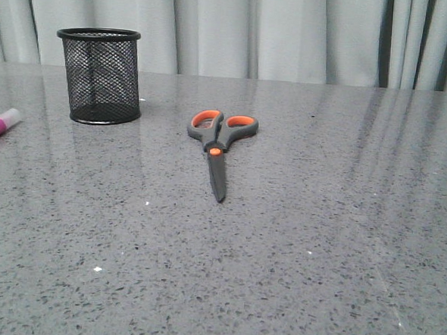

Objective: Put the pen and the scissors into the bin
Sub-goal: 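Move the left gripper toward the pink highlighter beside the mesh cup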

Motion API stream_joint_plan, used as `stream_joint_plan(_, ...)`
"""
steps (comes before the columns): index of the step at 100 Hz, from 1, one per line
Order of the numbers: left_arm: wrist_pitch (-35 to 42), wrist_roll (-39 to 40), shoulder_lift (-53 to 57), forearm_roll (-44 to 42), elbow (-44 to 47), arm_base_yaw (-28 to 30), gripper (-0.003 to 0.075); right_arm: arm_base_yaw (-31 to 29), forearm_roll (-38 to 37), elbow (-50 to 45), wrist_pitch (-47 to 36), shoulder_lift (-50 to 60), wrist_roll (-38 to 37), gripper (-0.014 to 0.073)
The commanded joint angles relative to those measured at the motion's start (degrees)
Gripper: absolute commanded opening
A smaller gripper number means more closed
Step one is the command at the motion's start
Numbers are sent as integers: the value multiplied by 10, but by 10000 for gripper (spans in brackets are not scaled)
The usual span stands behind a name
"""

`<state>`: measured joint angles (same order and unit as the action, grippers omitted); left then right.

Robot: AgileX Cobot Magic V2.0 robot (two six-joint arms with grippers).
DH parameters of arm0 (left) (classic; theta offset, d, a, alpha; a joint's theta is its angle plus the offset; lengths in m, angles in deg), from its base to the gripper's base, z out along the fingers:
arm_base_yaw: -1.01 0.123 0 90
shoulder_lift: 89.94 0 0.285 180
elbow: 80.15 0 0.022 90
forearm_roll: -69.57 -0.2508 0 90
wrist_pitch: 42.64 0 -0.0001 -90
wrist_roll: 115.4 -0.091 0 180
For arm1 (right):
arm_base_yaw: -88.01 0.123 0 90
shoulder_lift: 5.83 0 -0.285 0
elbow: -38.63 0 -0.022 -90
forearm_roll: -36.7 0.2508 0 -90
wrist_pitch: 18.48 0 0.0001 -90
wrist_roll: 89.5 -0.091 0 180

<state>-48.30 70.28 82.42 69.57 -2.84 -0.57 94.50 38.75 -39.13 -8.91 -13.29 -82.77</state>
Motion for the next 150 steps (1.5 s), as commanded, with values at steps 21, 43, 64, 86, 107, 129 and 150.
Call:
stream_joint_plan(21,44,4,15,7,13,-5,-22,-3,-5,-10,-46,13,1,-69)
stream_joint_plan(43,44,4,15,7,13,-5,-22,-3,-5,-10,-47,13,1,-69)
stream_joint_plan(64,44,4,15,7,13,-5,-21,-3,-5,-10,-47,13,1,-69)
stream_joint_plan(86,46,4,15,8,13,-5,-22,-3,-5,-10,-61,13,1,-69)
stream_joint_plan(107,47,4,15,57,13,-5,-22,-3,51,-10,-96,13,1,-69)
stream_joint_plan(129,48,4,15,215,13,-5,-22,-3,218,-10,-137,13,1,-69)
stream_joint_plan(150,48,4,15,350,8,-5,-22,-3,319,-8,-141,13,1,-69)
